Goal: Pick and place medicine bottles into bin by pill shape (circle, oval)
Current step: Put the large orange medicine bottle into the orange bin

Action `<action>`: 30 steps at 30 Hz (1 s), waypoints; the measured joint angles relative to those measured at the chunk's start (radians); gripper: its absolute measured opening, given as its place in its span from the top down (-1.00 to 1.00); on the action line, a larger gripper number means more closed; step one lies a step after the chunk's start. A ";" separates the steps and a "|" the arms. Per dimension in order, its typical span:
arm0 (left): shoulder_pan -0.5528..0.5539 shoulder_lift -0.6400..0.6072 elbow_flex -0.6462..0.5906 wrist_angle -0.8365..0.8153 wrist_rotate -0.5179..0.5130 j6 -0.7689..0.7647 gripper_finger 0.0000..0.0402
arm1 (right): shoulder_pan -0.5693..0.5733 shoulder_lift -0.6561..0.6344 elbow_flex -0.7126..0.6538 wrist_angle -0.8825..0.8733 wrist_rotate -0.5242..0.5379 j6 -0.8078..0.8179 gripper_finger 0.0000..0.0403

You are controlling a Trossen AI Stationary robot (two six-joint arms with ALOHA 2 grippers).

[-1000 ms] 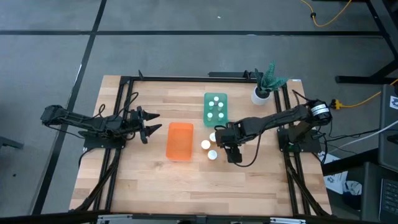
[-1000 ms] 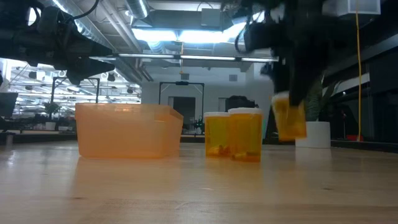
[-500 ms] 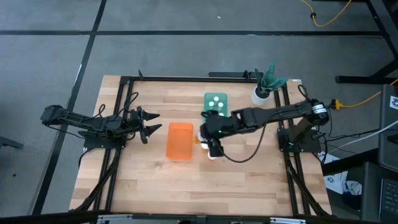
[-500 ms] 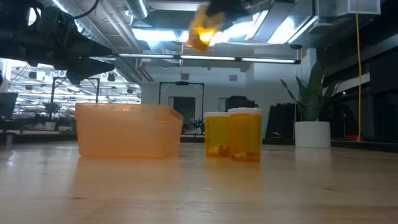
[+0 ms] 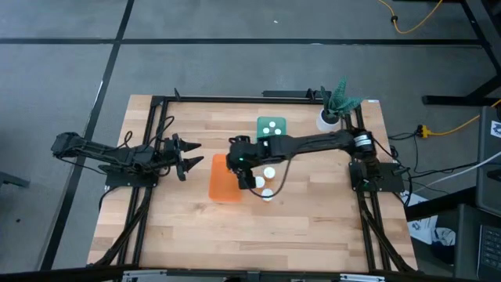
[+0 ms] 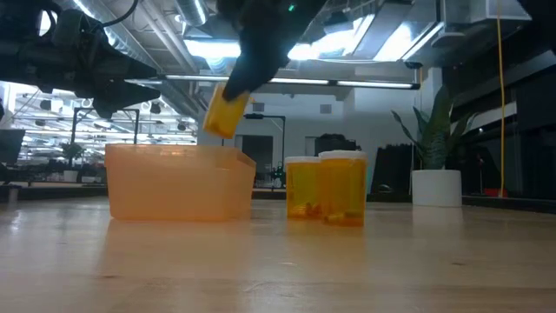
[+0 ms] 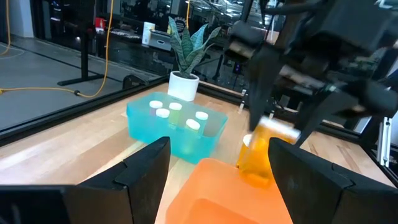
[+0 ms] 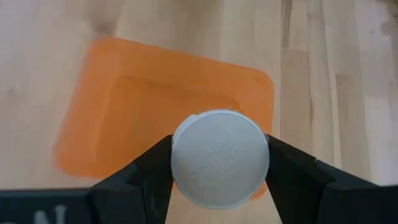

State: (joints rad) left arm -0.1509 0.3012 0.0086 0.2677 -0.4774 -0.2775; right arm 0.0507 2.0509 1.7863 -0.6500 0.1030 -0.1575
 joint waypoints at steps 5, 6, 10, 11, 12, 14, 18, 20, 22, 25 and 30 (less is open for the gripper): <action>0.000 0.000 0.000 -0.010 0.000 0.000 -0.31 | -0.030 0.089 0.050 0.000 -0.017 -0.005 -0.08; 0.000 0.000 0.000 -0.010 0.000 0.000 -0.31 | -0.034 0.103 0.054 -0.001 -0.029 -0.005 -0.08; 0.000 0.000 0.000 -0.014 0.000 0.000 -0.31 | -0.045 0.145 0.059 0.000 -0.046 -0.003 -0.09; 0.000 0.000 0.000 -0.014 0.000 0.000 -0.31 | -0.046 0.153 0.059 -0.002 -0.047 -0.003 -0.09; 0.000 0.000 0.000 -0.014 0.000 0.000 -0.31 | -0.047 0.158 0.060 -0.002 -0.048 -0.003 -0.09; 0.000 0.000 0.000 -0.014 0.000 0.000 -0.31 | -0.047 0.167 0.060 -0.006 -0.048 -0.002 -0.09; 0.000 0.000 0.000 -0.014 0.000 0.000 -0.31 | -0.047 0.169 0.060 -0.014 -0.048 -0.002 -0.09; 0.000 0.000 0.000 -0.014 0.000 0.000 -0.31 | -0.047 0.169 0.060 -0.018 -0.048 -0.002 -0.09; 0.000 0.000 0.000 -0.014 0.000 0.000 -0.31 | -0.047 0.169 0.060 -0.023 -0.046 -0.003 -0.11; 0.000 0.000 0.000 -0.015 0.000 0.000 -0.31 | -0.049 0.169 0.060 -0.036 -0.045 -0.005 -0.17; 0.000 0.000 0.000 -0.015 0.000 0.000 -0.31 | -0.055 0.169 0.060 -0.041 -0.045 -0.006 -0.24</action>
State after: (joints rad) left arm -0.1509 0.3008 0.0086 0.2526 -0.4778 -0.2771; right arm -0.0041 2.2200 1.8462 -0.6907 0.0582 -0.1631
